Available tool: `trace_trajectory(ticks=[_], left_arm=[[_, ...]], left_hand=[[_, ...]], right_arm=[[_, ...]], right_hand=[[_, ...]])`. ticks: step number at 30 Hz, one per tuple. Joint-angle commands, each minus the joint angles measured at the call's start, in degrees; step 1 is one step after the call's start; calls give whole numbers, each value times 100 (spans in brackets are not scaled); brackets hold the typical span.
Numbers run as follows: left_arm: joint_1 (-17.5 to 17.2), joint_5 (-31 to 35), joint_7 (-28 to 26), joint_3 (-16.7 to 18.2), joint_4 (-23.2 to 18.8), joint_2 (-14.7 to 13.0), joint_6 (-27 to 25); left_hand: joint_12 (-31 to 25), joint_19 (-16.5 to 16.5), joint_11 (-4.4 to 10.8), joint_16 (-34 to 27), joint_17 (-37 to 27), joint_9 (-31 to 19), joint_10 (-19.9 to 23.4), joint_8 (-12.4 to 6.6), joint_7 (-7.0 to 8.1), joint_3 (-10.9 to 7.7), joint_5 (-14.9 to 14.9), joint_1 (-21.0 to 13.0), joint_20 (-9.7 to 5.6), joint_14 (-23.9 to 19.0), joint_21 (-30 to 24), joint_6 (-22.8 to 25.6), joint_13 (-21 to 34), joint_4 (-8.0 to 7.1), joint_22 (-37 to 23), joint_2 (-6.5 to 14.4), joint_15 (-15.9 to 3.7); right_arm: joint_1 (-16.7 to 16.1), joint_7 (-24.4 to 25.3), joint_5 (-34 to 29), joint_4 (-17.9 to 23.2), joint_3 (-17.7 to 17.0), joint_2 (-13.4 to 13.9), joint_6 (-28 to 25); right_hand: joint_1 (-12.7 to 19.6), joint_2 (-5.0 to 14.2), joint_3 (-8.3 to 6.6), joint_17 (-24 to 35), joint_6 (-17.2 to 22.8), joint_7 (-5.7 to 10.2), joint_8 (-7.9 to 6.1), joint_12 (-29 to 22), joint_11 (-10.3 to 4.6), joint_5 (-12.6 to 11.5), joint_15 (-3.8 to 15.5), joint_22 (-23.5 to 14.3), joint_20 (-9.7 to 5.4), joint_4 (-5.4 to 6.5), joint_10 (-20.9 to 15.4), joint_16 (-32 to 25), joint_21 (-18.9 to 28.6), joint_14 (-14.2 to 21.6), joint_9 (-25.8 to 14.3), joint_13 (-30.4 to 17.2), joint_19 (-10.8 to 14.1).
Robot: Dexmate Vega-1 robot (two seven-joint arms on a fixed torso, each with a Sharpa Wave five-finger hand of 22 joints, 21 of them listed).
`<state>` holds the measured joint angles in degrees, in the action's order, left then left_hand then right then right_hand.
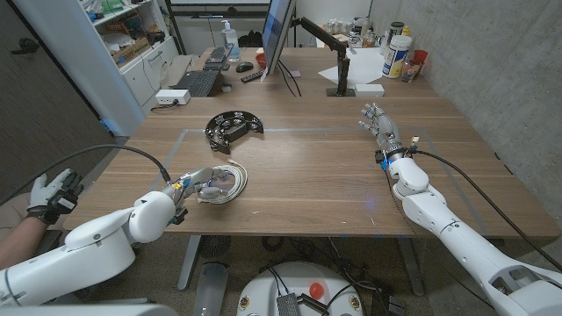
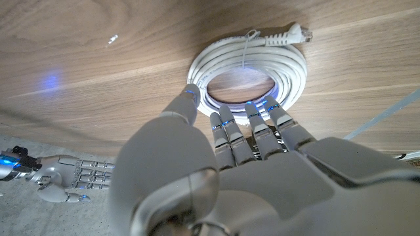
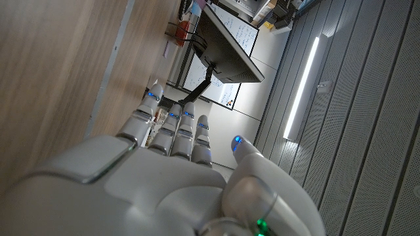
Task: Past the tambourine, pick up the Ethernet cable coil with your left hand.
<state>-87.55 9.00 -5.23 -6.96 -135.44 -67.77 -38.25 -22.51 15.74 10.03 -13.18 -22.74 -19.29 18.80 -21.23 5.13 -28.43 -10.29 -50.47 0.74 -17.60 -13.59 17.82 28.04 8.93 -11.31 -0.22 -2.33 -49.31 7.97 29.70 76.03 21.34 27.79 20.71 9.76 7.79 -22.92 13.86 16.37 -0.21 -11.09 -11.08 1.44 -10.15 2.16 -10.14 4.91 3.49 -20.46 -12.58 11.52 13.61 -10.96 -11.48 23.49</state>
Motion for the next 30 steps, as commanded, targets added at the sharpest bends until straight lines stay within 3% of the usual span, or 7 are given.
trace_trajectory(ticks=[1,22,30], left_arm=[[222,-258,-187,-252,41,-190,-10],[645,-510,-441,-759,45,-433,-120],[992,-302,-433,-1231,-68,-539,-483]], left_hand=[[-50,58,32,-50,-18,-18,46,-42,16,15,-9,28,12,-38,-27,87,33,21,-28,27,-514],[-74,63,45,-48,-61,-20,45,-78,22,34,-8,22,4,-49,-37,93,65,23,-30,30,-539],[-84,61,46,-35,-69,-17,52,-85,27,36,-7,20,5,-42,-38,87,76,28,-30,18,-539]], right_arm=[[9,-26,3,-27,1,-2,26],[1,-33,24,-11,-10,8,13],[4,-30,21,-7,-7,10,2]], right_hand=[[63,18,-31,-4,16,-8,-28,-35,12,-11,72,-10,-9,-28,30,-27,5,-13,4,-4,26],[71,22,-29,-2,11,-10,-25,-38,26,-9,67,-10,-13,-35,29,-31,4,-18,4,-4,25],[78,21,-30,-4,10,-5,-25,-39,27,-9,66,-10,-14,-41,28,-33,4,-15,4,-4,23]])
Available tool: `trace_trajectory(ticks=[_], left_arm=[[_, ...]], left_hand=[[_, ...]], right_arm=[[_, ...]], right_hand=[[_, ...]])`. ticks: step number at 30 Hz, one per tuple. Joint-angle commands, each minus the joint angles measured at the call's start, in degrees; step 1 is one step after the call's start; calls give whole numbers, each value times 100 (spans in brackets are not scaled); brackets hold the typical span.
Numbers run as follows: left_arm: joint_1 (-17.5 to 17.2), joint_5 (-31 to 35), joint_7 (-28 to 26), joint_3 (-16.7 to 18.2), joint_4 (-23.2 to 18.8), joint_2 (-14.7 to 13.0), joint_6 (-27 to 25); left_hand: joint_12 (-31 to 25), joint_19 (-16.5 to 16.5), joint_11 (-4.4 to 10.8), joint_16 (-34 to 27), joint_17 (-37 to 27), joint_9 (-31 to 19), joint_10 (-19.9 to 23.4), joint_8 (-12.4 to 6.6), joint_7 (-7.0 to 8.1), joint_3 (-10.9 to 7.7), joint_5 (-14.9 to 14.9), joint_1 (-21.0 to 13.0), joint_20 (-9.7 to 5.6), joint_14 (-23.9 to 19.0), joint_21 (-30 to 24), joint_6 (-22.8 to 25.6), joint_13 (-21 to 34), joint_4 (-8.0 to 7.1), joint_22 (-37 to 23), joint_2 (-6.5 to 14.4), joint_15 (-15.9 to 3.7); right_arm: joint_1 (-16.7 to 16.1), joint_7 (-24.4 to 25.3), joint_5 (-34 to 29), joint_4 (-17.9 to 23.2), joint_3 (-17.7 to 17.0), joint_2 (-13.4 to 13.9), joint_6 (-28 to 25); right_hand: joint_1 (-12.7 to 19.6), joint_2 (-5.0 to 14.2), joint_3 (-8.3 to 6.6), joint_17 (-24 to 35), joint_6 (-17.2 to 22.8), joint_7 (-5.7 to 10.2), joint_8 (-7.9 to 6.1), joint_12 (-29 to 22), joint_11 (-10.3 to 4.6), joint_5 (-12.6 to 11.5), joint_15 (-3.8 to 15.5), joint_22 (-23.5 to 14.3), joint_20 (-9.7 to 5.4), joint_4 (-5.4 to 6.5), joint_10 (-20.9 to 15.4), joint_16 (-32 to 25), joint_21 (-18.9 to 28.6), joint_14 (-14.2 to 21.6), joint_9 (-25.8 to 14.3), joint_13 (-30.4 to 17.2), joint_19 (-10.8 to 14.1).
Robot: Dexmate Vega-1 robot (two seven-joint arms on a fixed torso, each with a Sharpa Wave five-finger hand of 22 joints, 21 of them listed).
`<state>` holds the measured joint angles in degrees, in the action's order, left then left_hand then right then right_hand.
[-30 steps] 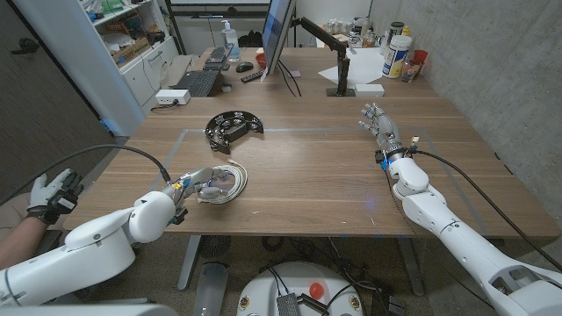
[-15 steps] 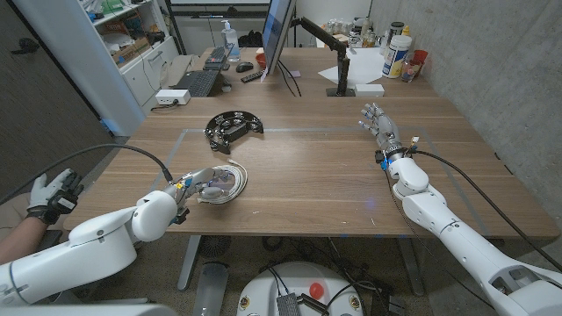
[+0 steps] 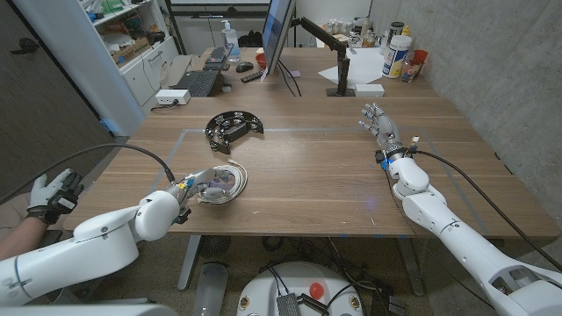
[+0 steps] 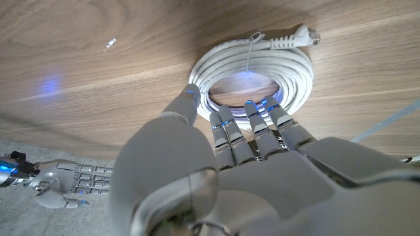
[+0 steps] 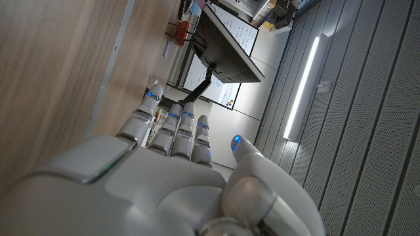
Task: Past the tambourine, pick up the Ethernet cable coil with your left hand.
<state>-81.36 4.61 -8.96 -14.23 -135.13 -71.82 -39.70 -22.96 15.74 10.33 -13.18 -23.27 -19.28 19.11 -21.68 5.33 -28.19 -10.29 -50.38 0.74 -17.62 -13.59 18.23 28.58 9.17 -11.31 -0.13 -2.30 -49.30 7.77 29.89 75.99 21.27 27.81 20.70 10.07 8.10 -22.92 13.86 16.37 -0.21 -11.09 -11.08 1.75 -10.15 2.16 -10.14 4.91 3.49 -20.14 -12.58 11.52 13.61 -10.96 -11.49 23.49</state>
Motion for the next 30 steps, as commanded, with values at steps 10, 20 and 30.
trace_trajectory(ticks=[10,20,30], left_arm=[[502,66,-164,-677,-127,-219,-401],[764,171,-126,-999,-127,-218,-555],[866,121,-147,-1131,-68,-203,-507]], left_hand=[[-49,62,20,-29,-25,-12,18,-56,12,10,-5,25,1,-60,-42,56,37,-4,-31,2,-550],[-68,64,24,-17,-33,-6,42,-68,15,5,-4,32,-3,-65,-46,61,50,-5,-32,-5,-550],[-73,64,20,-11,-45,3,33,-76,14,2,-1,43,3,-73,-49,58,62,-13,-32,-3,-549]], right_arm=[[3,-3,-4,2,4,7,-3],[5,-23,3,-7,2,9,13],[2,-15,5,5,1,11,-5]], right_hand=[[48,-7,-30,-4,10,-4,-25,-37,-19,-9,66,-10,-13,-41,5,-33,4,-18,4,-4,22],[53,-4,-30,-3,8,-4,-24,-41,-16,-9,67,-10,-14,-44,-3,-36,4,-18,4,-4,21],[52,-5,-27,-1,11,-5,-26,-40,-12,-8,68,-10,-18,-43,3,-40,5,-15,4,-4,24]])
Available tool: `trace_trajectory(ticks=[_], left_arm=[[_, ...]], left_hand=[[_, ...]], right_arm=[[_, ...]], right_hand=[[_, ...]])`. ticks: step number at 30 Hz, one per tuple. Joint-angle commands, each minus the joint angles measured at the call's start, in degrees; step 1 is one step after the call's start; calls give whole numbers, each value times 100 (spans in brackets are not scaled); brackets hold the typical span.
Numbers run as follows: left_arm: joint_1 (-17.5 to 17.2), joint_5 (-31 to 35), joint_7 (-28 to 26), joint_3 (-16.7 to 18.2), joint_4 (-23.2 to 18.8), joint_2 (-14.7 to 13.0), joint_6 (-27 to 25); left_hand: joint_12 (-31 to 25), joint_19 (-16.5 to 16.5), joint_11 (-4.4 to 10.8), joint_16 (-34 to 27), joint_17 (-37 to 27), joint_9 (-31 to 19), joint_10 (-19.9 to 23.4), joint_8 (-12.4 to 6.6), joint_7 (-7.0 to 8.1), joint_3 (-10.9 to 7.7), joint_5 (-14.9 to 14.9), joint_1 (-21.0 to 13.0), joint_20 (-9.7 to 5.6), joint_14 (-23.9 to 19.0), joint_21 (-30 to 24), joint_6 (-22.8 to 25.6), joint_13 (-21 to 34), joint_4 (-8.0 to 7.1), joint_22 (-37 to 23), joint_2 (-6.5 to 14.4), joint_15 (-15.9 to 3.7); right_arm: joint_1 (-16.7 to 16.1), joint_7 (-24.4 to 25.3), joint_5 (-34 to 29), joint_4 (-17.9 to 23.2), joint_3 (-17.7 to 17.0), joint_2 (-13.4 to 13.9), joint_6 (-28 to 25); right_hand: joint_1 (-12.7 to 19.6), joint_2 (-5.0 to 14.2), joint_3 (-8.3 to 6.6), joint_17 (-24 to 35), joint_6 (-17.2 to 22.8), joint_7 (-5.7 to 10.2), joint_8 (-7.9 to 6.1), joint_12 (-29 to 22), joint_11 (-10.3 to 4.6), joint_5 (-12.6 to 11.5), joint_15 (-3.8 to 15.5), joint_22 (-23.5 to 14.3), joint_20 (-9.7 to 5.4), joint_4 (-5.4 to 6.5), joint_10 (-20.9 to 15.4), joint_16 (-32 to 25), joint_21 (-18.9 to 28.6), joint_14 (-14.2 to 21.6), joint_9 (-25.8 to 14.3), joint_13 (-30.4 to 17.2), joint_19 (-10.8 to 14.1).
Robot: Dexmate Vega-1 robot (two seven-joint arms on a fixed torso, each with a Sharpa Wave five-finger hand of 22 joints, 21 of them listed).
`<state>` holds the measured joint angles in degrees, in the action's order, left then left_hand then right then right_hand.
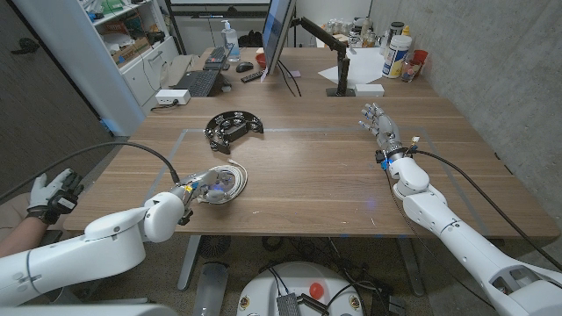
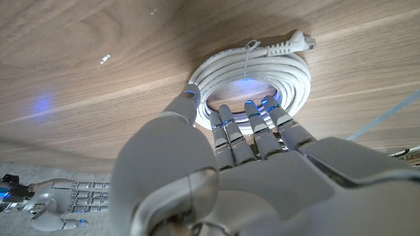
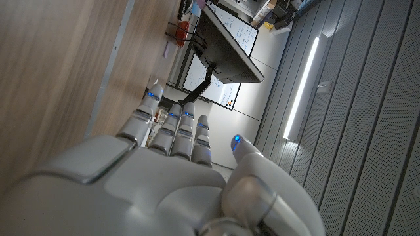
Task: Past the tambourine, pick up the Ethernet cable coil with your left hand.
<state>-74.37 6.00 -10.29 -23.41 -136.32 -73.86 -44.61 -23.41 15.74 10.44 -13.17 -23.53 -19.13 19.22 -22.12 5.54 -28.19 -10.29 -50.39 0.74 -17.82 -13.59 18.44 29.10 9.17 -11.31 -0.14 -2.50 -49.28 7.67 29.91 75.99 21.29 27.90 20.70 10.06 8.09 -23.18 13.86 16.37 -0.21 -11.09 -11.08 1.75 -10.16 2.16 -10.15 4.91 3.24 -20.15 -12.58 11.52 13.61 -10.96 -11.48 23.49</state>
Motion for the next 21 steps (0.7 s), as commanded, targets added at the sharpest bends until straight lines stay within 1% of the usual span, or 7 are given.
trace_trajectory(ticks=[1,7,8,11,17,21], left_arm=[[172,-23,-18,-218,50,-2,-17],[198,-45,-56,-255,65,4,2],[242,2,-25,-317,72,18,-13],[260,-5,-21,-338,69,22,-29],[201,-94,-107,-272,61,-14,-27],[212,-77,-120,-300,43,-33,-54]], left_hand=[[-28,63,10,-11,-19,-11,21,-33,-5,4,-1,41,1,-53,-49,41,10,-9,-32,-5,-529],[-36,71,13,-15,-31,-7,27,-41,2,12,1,37,-1,-60,-53,44,17,-8,-32,-2,-546],[-36,70,15,-13,-33,-6,25,-42,5,10,0,34,-1,-57,-53,44,18,-7,-32,2,-541],[-42,76,7,-13,-37,-5,34,-46,9,12,0,30,-11,-58,-56,47,22,-5,-32,2,-539],[-57,77,29,-24,-49,-1,57,-68,0,21,2,33,-8,-90,-58,80,30,-7,-32,0,-546],[-70,79,39,-28,-55,3,83,-87,4,26,3,37,-10,-107,-61,120,34,-8,-33,-3,-561]], right_arm=[[0,-5,4,4,0,2,-5],[2,-12,0,-4,1,2,8],[-2,-1,7,8,-3,2,-10],[2,-23,8,-6,-2,4,11],[-3,-11,16,7,-8,5,-4],[-2,-18,14,4,-6,7,1]], right_hand=[[51,-5,0,-1,10,-8,-25,-39,-9,-7,68,-10,-17,-17,6,-40,5,-16,4,-4,24],[51,-4,0,-1,14,-5,-26,-41,-6,-7,69,-10,-17,-16,2,-41,5,-15,4,-4,24],[49,-4,1,0,16,-5,-27,-40,-6,-7,69,-10,-14,-15,3,-41,6,-14,4,-4,25],[53,-5,-1,-1,16,-4,-27,-40,-8,-7,69,-10,-14,-19,4,-41,5,-15,4,-4,24],[51,-6,1,-1,15,-4,-27,-41,-5,-7,67,-10,-16,-16,4,-42,6,-13,4,-4,26],[52,-6,-1,-3,17,-2,-27,-37,-12,-7,72,-10,-12,-17,13,-39,4,-18,4,-4,20]])
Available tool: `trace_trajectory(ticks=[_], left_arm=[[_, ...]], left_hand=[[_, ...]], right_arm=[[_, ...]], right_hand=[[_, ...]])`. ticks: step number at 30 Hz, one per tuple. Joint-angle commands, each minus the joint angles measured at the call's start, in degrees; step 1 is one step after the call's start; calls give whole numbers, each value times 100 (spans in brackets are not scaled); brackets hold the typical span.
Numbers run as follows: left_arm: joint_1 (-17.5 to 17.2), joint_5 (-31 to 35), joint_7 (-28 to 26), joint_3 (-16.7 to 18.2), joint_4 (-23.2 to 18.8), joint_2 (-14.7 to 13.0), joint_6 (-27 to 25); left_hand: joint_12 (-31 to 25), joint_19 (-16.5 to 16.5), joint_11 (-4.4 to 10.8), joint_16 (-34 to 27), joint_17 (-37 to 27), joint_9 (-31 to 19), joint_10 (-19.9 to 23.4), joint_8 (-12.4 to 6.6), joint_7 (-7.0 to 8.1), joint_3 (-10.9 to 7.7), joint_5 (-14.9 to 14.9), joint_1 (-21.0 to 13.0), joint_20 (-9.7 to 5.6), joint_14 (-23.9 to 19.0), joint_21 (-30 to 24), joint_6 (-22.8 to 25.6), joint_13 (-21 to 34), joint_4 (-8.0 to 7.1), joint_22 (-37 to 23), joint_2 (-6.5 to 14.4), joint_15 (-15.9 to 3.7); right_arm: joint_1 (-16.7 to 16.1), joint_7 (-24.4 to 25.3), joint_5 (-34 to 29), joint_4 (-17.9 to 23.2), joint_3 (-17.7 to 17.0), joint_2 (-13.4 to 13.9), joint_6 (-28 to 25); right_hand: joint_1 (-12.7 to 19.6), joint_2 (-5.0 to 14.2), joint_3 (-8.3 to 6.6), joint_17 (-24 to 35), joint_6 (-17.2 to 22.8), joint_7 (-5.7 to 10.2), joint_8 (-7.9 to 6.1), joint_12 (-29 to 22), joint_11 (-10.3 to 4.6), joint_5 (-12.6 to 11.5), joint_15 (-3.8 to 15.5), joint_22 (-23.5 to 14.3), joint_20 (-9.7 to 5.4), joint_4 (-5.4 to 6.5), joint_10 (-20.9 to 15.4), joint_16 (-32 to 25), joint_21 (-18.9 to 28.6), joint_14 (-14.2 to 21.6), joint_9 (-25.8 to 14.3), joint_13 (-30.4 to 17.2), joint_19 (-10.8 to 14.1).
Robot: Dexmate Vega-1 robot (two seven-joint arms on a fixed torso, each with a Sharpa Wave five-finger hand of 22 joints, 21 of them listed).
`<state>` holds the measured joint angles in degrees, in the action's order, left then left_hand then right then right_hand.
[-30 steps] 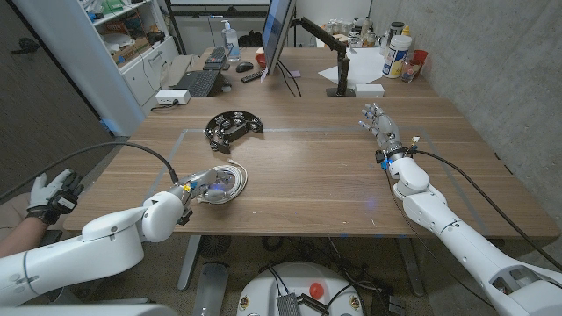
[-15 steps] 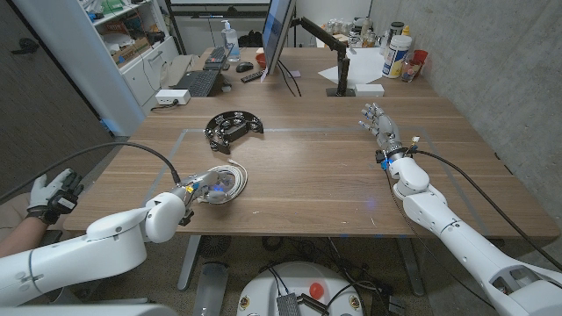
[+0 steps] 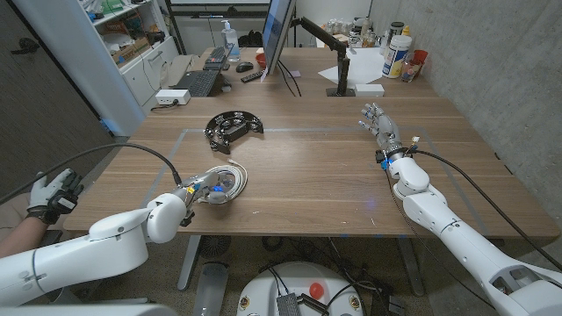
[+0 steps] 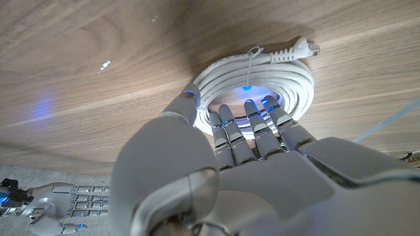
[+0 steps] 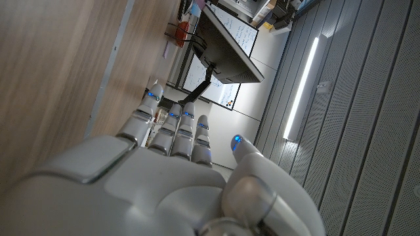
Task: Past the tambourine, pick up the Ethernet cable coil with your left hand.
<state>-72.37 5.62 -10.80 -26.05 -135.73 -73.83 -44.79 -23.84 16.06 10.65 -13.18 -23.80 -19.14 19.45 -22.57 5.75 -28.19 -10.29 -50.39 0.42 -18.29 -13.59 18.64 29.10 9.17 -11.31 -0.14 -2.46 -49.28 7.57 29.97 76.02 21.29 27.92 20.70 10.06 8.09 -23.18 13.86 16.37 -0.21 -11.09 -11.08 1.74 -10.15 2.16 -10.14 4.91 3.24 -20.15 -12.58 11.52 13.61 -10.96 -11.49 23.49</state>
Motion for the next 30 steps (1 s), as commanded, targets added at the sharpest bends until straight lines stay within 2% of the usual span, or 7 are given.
trace_trajectory(ticks=[1,11,12,15,29,30], left_arm=[[16,-39,-70,-41,-17,-38,-41],[181,145,42,-255,-27,-4,-184],[270,290,103,-377,-38,24,-258],[329,386,142,-460,-43,56,-308],[407,540,224,-566,-34,116,-343],[479,710,280,-692,-43,130,-414]], left_hand=[[-29,48,12,-31,-32,5,61,-44,-17,27,2,38,25,-62,-61,100,35,-11,-33,4,-561],[-41,56,29,-36,-52,16,75,-71,3,59,10,46,19,-71,-67,147,46,-9,-33,-17,-571],[-41,55,28,-36,-51,17,75,-71,0,61,11,48,20,-76,-67,146,46,-8,-33,-24,-575],[-46,59,32,-33,-56,20,83,-78,19,69,14,62,21,-71,-69,158,49,-16,-33,-24,-577],[-55,58,33,-46,-94,36,80,-83,18,147,26,124,13,-73,-72,142,64,-39,-34,-57,-579],[-56,59,35,-46,-94,36,82,-81,18,149,26,126,11,-75,-72,137,65,-39,-34,-59,-579]], right_arm=[[-2,-8,8,0,-6,4,2],[-6,3,10,14,-7,6,-14],[-7,9,13,21,-9,6,-26],[-3,1,11,9,-8,4,-11],[0,-17,12,-6,-7,4,9],[-1,-2,11,-2,-8,0,1]], right_hand=[[53,-7,-1,-3,17,-1,-27,-35,-16,-7,71,-10,-11,-17,18,-39,4,-17,4,-4,20],[53,-4,-1,-3,14,2,-26,-39,-9,-7,72,-10,-12,-17,14,-39,6,-22,4,-4,23],[54,-5,0,-3,14,0,-26,-39,-9,-7,69,-10,-12,-17,12,-39,6,-23,4,-4,24],[55,-4,-1,-3,14,0,-26,-40,-19,-7,64,-10,-10,-18,11,-41,5,-18,4,-4,22],[54,-5,0,-4,20,2,-28,-43,-15,-7,75,-11,-6,-16,5,-42,6,-17,4,-4,22],[53,-4,0,-3,18,2,-27,-43,-9,-7,75,-11,-6,-15,6,-41,6,-19,4,-4,22]])
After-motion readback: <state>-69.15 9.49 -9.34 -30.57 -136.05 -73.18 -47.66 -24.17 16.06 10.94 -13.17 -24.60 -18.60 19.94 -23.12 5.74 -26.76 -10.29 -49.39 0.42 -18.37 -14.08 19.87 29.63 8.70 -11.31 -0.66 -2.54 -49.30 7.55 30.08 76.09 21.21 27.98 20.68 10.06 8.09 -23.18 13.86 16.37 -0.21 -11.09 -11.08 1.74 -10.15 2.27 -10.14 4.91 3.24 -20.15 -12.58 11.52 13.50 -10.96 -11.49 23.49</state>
